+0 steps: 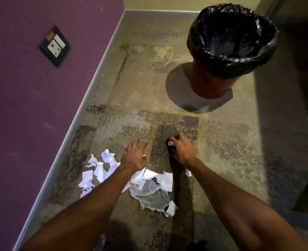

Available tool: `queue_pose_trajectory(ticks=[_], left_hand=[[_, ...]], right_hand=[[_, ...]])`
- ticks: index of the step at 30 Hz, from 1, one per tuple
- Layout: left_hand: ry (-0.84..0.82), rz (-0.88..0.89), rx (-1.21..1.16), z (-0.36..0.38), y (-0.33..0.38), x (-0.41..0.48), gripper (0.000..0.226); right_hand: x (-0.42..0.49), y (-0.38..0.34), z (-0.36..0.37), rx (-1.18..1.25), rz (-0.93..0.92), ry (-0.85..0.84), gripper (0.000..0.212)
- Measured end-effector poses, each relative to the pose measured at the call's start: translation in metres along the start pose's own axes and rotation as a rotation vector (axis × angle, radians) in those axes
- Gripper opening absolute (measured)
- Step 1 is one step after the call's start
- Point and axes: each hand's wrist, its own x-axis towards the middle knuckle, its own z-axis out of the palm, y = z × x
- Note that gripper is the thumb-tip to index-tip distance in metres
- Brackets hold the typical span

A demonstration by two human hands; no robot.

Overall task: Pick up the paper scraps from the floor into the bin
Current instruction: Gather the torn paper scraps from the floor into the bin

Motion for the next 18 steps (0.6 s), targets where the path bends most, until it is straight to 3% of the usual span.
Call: queue_pose_trajectory(ticks=[4, 7, 10, 13, 15, 18], left_hand=[[-0.078, 0.015, 0.058, 0.003, -0.038, -0.01, 0.073], [-0.12, 0.048, 0.083, 0.001, -0.047, -0.017, 0.074], [-0.116, 0.045, 0.009, 0.0, -0.035, -0.02, 0.064], [-0.088, 0.034, -0.06, 0.006, -0.019, -0.027, 0.059], [-0.088, 0.009, -0.095, 0.012, -0.015, -0.033, 0.068], [-0.148, 0.021, -0.095, 0.011, -0.015, -0.042, 0.102]], right_hand=[[-0.006, 0.0, -0.003, -0.012, 0.021, 0.013, 0.038], [-0.038, 0.015, -0.006, 0.01, 0.045, -0.054, 0.05], [-0.072, 0.028, -0.006, 0.015, 0.027, -0.137, 0.039], [-0.096, 0.026, -0.001, 0.097, 0.042, -0.197, 0.042], [-0.106, 0.014, 0.004, 0.207, 0.064, -0.193, 0.042], [-0.113, -0.009, 0.009, 0.291, 0.069, -0.177, 0.068]])
